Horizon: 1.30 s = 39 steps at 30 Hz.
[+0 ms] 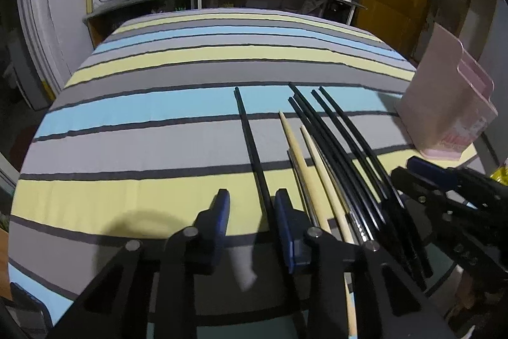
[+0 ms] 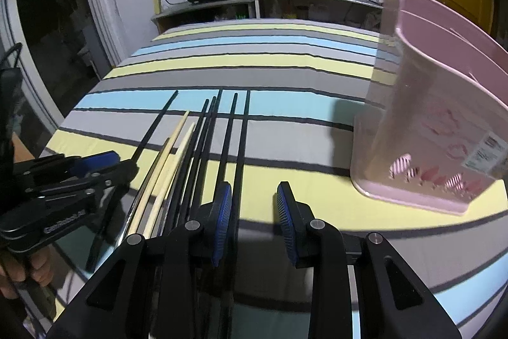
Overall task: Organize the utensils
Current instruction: 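Close the left tool on a black chopstick while the right tool grasps another black chopstick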
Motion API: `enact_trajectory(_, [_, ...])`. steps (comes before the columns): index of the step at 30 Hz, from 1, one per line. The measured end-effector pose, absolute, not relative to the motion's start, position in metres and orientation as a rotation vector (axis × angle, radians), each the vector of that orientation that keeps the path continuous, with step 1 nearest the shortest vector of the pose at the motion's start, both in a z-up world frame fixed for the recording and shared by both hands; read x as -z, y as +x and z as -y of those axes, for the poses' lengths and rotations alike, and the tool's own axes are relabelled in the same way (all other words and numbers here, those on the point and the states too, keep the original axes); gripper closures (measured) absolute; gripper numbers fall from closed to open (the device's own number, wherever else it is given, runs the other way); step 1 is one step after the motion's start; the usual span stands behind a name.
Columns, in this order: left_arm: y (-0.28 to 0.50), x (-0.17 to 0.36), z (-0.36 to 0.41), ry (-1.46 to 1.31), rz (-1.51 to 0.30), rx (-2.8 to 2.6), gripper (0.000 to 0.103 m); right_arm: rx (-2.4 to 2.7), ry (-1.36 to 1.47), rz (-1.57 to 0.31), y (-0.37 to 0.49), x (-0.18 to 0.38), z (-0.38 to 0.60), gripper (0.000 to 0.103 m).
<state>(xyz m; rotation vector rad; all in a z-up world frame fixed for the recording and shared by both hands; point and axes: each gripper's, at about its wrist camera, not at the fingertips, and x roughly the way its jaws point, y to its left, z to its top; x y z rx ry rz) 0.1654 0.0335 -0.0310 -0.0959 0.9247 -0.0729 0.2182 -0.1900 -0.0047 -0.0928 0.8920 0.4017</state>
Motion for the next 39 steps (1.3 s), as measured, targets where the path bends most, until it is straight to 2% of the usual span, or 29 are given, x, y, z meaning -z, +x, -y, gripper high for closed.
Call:
enact_trajectory(5, [0.18,0.03,-0.04,-0.152,-0.937,0.087,0.072,-0.411,-0.101,-0.911,0.233,0.008,0.183,0.074])
enact_trajectory(21, [0.215,0.031,-0.032,-0.083,-0.936,0.086,0.072,-0.403,-0.161,-0.933,0.274,0.015,0.157,0.082])
enact_trajectory(22, [0.216,0.03,-0.032,-0.079,-0.936,0.08,0.073,-0.4,-0.164,-0.932,0.276,0.016,0.155,0.086])
enact_trajectory(23, [0.215,0.03,-0.031,-0.067,-0.935,0.067,0.079,-0.401,-0.163,-0.933,0.278,0.015,0.155,0.089])
enact_trajectory(24, [0.215,0.031,-0.031,-0.054,-0.932,0.052,0.088,-0.405,-0.159,-0.937,0.28,0.015,0.154,0.096])
enact_trajectory(26, [0.215,0.03,-0.034,-0.065,-0.931,0.045,0.094,-0.414,-0.151,-0.945,0.282,0.015,0.154,0.097])
enact_trajectory(31, [0.212,0.023,-0.044,-0.125,-0.926,0.067,0.096,-0.441,-0.104,-0.947,0.275,0.009,0.161,0.097])
enact_trajectory(39, [0.184,-0.016,-0.045,-0.128,-0.851,0.118,0.097,-0.478,-0.07,-0.888,0.255,-0.021,0.168,0.097])
